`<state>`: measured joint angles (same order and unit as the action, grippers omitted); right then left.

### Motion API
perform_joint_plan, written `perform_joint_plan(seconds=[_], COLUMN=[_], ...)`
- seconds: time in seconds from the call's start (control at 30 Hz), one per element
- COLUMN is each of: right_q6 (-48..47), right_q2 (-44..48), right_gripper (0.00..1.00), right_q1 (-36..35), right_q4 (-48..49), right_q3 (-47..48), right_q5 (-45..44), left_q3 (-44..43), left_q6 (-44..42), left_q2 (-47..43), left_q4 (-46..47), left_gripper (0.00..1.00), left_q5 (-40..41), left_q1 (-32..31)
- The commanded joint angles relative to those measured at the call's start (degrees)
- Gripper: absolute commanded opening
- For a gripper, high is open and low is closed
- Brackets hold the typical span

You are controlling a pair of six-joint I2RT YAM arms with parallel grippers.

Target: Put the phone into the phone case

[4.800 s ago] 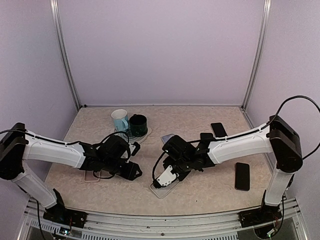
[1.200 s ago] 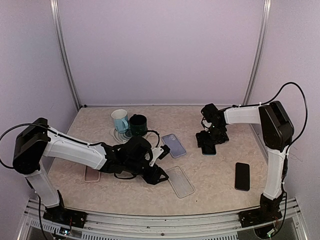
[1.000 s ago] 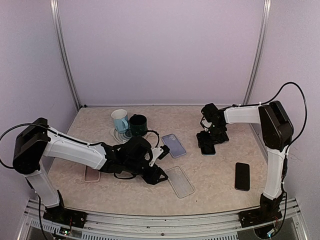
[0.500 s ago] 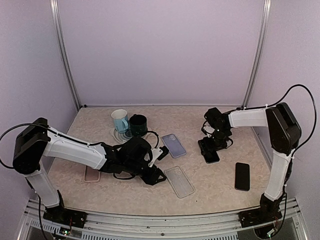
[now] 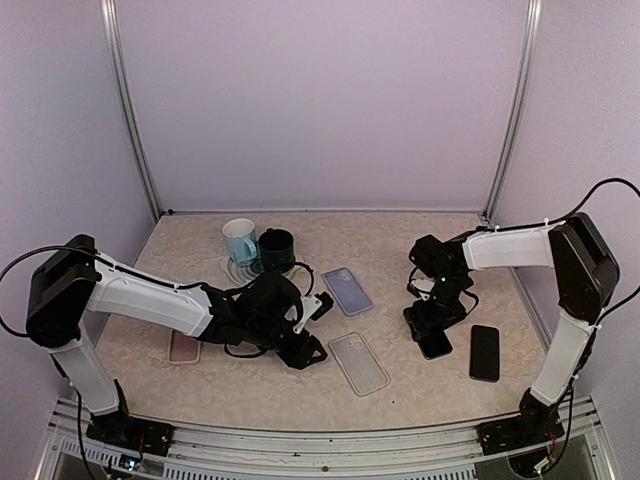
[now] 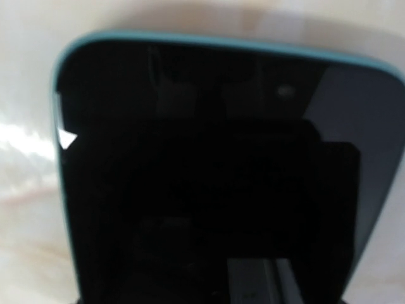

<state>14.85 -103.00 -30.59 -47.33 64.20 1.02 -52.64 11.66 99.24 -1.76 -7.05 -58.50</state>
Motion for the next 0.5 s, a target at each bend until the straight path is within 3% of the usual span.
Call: perform_joint_plan(seconds=[0.0, 0.33, 0.47], right_q6=[0.6, 0.3, 0.1], right_q2=[0.4, -2.1, -2.7], right_gripper=[0.82, 0.97, 0.96], right_q1=[-0.3, -0.3, -0.1], right_q4=[-2.5, 1.0, 0.6], right_q3=[0.1, 1.7, 1.8], right_q5=[0.5, -0.6, -0.6], left_q3=[0.1, 1.5, 3.0], left_q6=[-0.9, 0.0, 0.4], left_q2=[-1.6, -3.4, -4.3], left_q4=[-0.1, -0.7, 0.0], left_gripper=[0.51, 0.51, 0.51], left_q5=[0.5, 2.3, 2.5], left_q1=[0.6, 0.6, 0.6])
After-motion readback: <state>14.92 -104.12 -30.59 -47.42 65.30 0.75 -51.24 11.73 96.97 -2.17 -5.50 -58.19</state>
